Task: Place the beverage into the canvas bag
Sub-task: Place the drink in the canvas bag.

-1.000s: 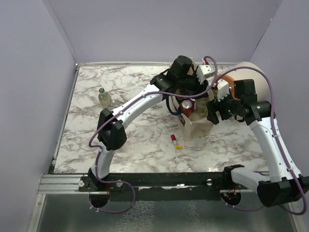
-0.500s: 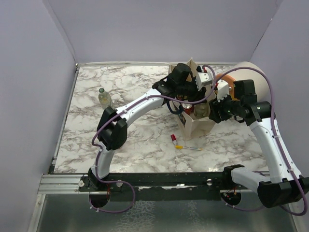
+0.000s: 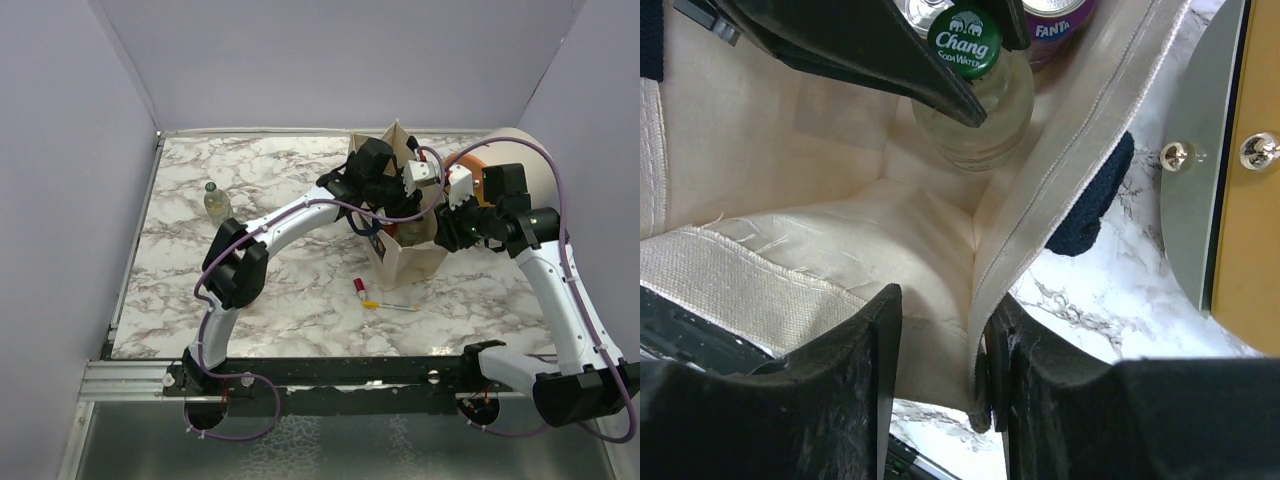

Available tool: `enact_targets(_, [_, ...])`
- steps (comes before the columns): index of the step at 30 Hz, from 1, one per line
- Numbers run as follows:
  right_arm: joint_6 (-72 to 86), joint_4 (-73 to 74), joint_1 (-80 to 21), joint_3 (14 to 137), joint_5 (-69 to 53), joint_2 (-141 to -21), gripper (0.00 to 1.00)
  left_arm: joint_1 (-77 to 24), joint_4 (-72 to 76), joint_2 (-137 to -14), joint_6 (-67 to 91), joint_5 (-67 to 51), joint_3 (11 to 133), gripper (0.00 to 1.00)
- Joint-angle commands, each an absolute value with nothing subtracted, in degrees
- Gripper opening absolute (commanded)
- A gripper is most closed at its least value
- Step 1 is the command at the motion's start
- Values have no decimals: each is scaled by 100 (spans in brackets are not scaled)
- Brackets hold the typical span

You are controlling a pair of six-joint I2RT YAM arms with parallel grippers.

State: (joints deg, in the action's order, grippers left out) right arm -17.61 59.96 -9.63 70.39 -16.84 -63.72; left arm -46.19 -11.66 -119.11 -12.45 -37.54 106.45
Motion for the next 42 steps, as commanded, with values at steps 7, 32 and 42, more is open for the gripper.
enact_targets(7, [-1652,6022,-862,7198,-1712,-6392,33,-4607,-551,-11960,-1521,-4002,10737,0])
enact_targets(32, [-1626,5967,-793,7168,-1748,-6347,24,-4625,-476,-12210,-1613,-3321,10415,1])
enact_targets(42, [-1583,5989,-787,7271,-1955,-6333,29,-4725,-231,-12199,-1165,-3382,10575,37])
